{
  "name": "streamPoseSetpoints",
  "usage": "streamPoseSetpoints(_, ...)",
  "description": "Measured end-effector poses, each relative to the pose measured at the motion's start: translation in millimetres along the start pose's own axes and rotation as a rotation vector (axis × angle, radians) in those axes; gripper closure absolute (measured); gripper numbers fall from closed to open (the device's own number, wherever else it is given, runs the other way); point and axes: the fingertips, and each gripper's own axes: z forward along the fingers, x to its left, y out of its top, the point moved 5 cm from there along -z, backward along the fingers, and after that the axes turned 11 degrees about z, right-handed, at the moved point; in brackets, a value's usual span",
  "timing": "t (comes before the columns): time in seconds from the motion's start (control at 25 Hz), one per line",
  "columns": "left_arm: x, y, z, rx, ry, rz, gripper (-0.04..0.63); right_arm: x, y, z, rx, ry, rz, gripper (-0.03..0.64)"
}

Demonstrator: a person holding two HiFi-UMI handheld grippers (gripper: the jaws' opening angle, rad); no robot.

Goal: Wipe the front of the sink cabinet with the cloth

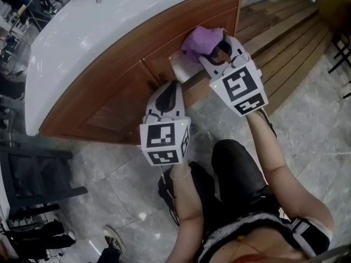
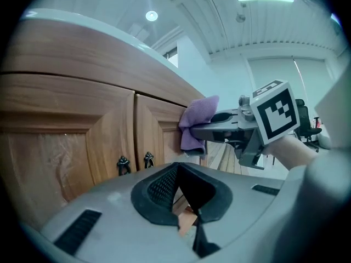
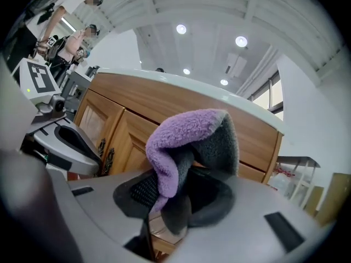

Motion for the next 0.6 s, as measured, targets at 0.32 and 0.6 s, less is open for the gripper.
streamPoseSetpoints(0.32,-10,8,8,-0.026,-0.028,0.008,0.598,-32,-14,-3,0.033,-0.07,-0.001,0.446)
streamPoseSetpoints(0.6,-31,14,27,-0.052,-0.093,0.002,0.598,-65,-27,-6,0.074,-0.158,-0.01,0.446)
